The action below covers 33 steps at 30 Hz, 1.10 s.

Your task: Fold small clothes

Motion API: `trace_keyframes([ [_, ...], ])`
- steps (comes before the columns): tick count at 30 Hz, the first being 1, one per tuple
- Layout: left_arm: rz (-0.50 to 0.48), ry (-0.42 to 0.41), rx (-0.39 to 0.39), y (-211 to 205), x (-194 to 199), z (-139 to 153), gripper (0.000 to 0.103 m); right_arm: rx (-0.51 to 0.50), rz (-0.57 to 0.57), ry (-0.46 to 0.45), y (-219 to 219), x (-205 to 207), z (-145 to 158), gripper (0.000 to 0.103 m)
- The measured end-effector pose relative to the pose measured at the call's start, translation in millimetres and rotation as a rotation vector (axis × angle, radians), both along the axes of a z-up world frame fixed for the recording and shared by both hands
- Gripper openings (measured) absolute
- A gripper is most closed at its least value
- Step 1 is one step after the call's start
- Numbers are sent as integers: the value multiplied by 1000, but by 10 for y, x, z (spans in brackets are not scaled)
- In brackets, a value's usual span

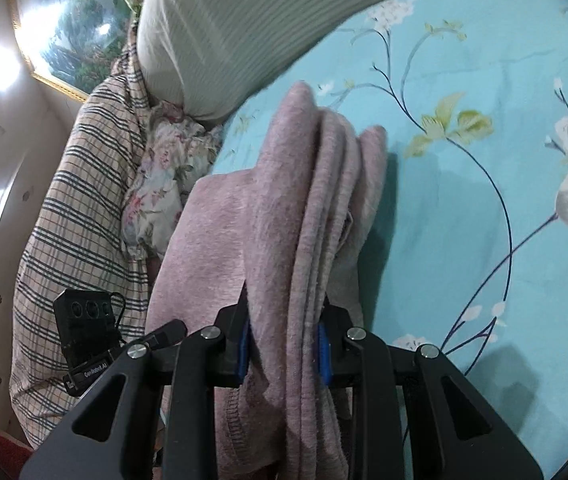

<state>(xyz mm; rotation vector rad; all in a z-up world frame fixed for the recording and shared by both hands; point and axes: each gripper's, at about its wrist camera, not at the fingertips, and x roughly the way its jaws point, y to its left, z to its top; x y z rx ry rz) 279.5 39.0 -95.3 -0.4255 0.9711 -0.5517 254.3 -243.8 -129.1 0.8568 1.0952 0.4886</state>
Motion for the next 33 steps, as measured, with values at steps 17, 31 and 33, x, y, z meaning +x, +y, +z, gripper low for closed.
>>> trace_keyframes([
  [17,124,-47,80,187,-340,89,61,-252,-116,-94,-155,-84,401,46],
  [31,11,-124,60,25,-523,263,59,-350,-11,-104,188,356,363,7],
  [33,-8,-129,50,4,-529,300,58,-317,-51,-161,101,302,538,7],
])
